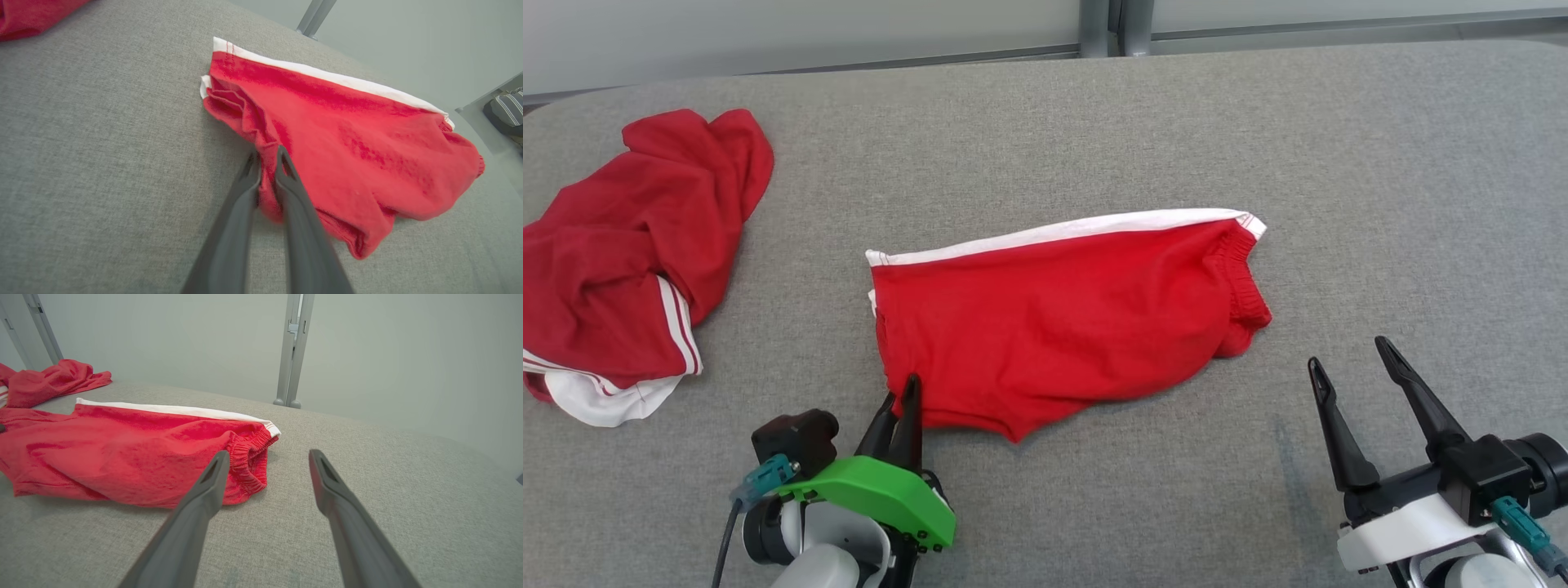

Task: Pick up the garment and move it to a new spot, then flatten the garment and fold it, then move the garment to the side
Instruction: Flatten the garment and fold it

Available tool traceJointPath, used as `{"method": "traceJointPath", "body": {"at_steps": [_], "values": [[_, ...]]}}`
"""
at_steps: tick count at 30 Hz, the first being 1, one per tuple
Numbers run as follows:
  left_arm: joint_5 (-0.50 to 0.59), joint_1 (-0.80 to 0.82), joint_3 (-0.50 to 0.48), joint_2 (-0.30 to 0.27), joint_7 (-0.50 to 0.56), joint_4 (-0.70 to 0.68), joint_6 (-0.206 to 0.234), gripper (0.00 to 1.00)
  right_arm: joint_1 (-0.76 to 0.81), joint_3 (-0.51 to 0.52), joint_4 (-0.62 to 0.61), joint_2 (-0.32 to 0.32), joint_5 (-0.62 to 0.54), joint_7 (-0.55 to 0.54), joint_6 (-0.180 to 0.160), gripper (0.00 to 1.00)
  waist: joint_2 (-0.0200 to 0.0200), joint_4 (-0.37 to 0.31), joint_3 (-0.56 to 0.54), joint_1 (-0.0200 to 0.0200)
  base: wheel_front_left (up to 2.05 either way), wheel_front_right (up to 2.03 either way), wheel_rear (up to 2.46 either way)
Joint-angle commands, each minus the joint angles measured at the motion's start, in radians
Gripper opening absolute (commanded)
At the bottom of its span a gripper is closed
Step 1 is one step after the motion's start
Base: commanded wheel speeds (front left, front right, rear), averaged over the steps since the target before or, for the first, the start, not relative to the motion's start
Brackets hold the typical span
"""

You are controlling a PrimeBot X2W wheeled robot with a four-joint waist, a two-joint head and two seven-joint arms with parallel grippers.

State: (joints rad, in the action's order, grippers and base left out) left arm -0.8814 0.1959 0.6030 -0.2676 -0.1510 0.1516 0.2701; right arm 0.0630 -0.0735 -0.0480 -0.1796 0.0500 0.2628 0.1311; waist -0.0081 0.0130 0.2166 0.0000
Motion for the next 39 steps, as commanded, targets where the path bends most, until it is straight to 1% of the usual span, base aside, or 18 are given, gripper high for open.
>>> {"method": "traceJointPath", "body": {"at_steps": [1, 2, 7, 9, 13, 16, 19, 21, 26, 27, 31, 34, 39], "values": [[0.008, -0.005, 0.000, -0.007, -0.004, -0.001, 0.006, 0.69, -0.012, 0.001, 0.006, -0.007, 0.005, 0.003, -0.001, 1.00, 0.0081, 0.004, 0.001, 0.0000, 0.00, 0.00, 0.00], [0.015, -0.004, -0.001, -0.008, -0.014, -0.003, 0.008, 1.00, -0.015, 0.001, 0.010, -0.005, 0.010, 0.003, -0.001, 1.00, 0.0081, 0.003, 0.001, 0.0000, 0.00, 0.00, 0.00], [0.048, -0.032, -0.021, -0.018, -0.069, -0.027, 0.027, 1.00, -0.055, -0.013, 0.064, -0.013, 0.043, 0.003, -0.001, 1.00, 0.0081, -0.008, -0.001, 0.0000, 0.00, 0.00, 0.00], [0.061, -0.051, -0.042, -0.025, -0.088, -0.051, 0.040, 1.00, -0.075, -0.037, 0.104, -0.030, 0.050, 0.003, -0.001, 1.00, 0.0081, -0.012, 0.000, 0.0000, 0.00, 0.00, 0.00], [0.083, -0.096, -0.085, -0.040, -0.107, -0.108, 0.059, 1.00, -0.140, -0.087, 0.190, -0.084, 0.056, 0.003, -0.001, 1.00, 0.0081, -0.013, 0.002, 0.0000, 0.00, 0.00, 0.00], [0.129, -0.121, -0.118, -0.063, -0.113, -0.159, 0.072, 1.00, -0.190, -0.102, 0.254, -0.101, 0.096, -0.009, -0.001, 1.00, 0.0081, -0.007, 0.004, 0.0000, 0.00, 0.00, 0.00], [0.179, -0.149, -0.146, -0.079, -0.114, -0.199, 0.083, 1.00, -0.240, -0.107, 0.303, -0.098, 0.193, -0.071, -0.001, 1.00, 0.0081, 0.004, 0.006, 0.0000, 0.00, 0.00, 0.00], [0.196, -0.162, -0.165, -0.082, -0.114, -0.216, 0.080, 1.00, -0.268, -0.116, 0.317, -0.101, 0.272, -0.130, -0.001, 1.00, 0.0081, 0.015, 0.007, 0.0000, 0.00, 0.00, 0.00], [0.226, -0.197, -0.203, -0.070, -0.114, -0.229, 0.073, 1.00, -0.332, -0.153, 0.287, -0.133, 0.431, -0.294, -0.001, 1.00, 0.0081, 0.034, 0.012, 0.0000, 0.00, 0.00, 0.00], [0.226, -0.197, -0.203, -0.070, -0.114, -0.229, 0.073, 1.00, -0.332, -0.153, 0.287, -0.133, 0.431, -0.294, -0.001, 1.00, 0.0081, 0.034, 0.012, 0.0000, 0.00, 0.00, 0.00], [0.237, -0.208, -0.214, -0.049, -0.114, -0.229, 0.062, 1.00, -0.364, -0.159, 0.260, -0.150, 0.506, -0.409, -0.001, 1.00, 0.0081, 0.048, 0.015, 0.0000, 0.00, 0.00, 0.00], [0.244, -0.206, -0.218, -0.039, -0.114, -0.222, 0.051, 1.00, -0.381, -0.142, 0.254, -0.144, 0.541, -0.478, 0.000, 1.00, 0.0081, 0.057, 0.018, 0.0000, 0.00, 0.00, 0.00], [0.251, -0.192, -0.224, -0.024, -0.114, -0.212, 0.037, 1.00, -0.413, -0.123, 0.273, -0.115, 0.546, -0.572, 0.000, 1.00, 0.0081, 0.065, 0.032, 0.0000, 0.00, 0.00, 0.00]]}}
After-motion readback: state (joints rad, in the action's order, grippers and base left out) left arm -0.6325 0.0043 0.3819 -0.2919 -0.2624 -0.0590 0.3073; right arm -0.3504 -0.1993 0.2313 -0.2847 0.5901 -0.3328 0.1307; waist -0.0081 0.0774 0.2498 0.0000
